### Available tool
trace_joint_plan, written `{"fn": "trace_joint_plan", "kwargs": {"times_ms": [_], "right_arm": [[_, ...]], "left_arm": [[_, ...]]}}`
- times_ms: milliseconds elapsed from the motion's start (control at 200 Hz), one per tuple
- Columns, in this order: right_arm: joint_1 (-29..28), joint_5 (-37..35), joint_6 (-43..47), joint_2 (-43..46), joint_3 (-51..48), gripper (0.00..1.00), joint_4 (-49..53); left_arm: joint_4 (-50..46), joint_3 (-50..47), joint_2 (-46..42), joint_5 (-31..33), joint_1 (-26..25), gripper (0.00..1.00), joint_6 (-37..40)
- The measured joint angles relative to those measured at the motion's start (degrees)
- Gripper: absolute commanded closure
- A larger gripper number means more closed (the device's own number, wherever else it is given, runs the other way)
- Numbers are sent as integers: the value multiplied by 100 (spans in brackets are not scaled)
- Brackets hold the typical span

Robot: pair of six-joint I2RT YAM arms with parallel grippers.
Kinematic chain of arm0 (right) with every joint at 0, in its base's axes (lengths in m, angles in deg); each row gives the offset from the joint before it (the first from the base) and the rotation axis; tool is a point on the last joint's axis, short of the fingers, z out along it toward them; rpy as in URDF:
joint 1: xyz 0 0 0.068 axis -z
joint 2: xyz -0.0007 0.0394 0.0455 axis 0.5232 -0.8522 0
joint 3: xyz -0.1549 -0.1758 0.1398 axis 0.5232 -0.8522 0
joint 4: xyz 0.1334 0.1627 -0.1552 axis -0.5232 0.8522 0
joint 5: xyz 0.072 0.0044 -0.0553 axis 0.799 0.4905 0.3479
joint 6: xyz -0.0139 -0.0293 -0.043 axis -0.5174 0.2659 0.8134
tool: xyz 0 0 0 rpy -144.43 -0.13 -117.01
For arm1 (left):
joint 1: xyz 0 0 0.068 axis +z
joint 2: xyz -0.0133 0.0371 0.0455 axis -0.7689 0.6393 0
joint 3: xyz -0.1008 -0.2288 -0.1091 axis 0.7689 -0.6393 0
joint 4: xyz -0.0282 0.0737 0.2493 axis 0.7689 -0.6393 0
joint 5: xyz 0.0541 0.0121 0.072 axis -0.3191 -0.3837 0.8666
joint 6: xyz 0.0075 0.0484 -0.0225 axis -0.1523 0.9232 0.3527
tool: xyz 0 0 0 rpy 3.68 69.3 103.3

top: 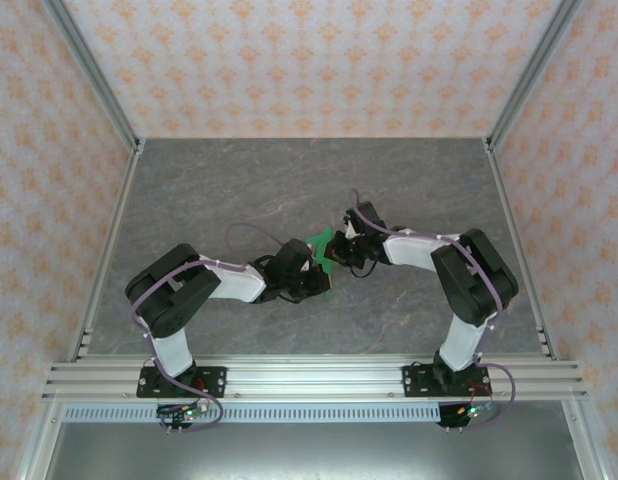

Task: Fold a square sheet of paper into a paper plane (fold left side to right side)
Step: Fold the wing for the fifth time at the center of the table.

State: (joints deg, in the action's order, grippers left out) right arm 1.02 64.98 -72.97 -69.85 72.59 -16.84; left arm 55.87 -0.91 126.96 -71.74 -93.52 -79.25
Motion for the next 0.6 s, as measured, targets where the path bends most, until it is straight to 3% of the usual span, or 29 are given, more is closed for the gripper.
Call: {"fn": "trace_joint_plan", "kwargs": {"times_ms": [601], "right_arm": [[-59, -240, 396, -326, 256, 90, 321]], "left_arm": [[0, -2, -7, 24, -15, 100, -2]]}}
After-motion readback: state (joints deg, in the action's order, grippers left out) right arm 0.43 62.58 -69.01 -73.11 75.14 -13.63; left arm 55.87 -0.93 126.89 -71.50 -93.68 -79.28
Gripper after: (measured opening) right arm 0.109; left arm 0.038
